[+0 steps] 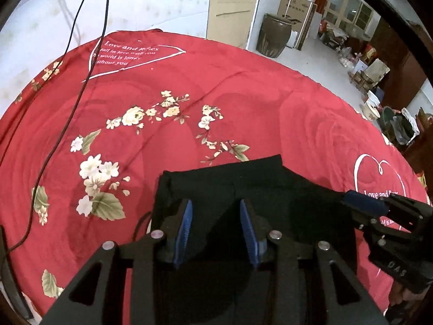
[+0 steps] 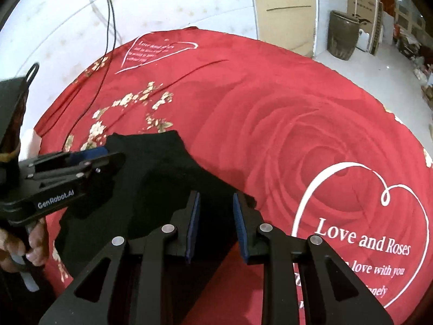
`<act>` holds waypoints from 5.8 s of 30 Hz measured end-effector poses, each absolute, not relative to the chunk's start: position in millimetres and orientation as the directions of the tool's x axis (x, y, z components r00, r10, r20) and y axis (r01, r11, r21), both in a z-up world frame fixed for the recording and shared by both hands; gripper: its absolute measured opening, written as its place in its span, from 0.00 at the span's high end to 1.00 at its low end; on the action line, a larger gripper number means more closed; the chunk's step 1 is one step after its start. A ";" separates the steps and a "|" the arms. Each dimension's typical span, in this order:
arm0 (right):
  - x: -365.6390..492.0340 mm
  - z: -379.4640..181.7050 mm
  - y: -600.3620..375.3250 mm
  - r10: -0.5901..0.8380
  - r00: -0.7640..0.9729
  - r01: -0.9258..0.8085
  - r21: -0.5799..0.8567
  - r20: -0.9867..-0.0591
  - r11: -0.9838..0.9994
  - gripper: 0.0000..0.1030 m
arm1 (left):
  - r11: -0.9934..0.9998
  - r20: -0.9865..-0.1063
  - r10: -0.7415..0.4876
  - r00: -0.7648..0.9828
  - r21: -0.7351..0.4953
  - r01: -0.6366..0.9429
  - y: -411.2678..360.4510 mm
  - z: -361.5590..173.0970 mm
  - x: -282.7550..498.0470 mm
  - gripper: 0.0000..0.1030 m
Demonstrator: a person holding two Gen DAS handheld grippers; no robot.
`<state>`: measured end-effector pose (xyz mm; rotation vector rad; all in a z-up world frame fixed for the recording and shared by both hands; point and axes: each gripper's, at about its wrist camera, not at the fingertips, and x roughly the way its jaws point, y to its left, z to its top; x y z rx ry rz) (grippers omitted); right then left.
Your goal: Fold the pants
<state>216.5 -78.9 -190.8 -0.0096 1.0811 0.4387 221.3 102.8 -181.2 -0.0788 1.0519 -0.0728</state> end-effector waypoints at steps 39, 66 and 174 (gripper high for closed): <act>69.3 -185.0 -77.3 0.342 0.276 -0.485 0.177 -0.898 0.856 0.73 | 0.995 -0.945 -0.019 0.325 -0.049 -0.085 72.9 -180.9 88.2 0.61; -9.8 -46.4 -119.3 0.414 0.433 -0.346 0.277 -0.800 0.896 0.52 | 0.999 -0.788 -0.038 0.615 -0.040 0.010 39.9 -15.5 -1.0 0.54; -0.1 -79.7 -86.2 0.353 0.381 -0.395 0.195 -0.854 0.898 0.51 | 1.000 -0.846 -0.017 0.534 -0.024 -0.007 62.7 -80.2 6.1 0.51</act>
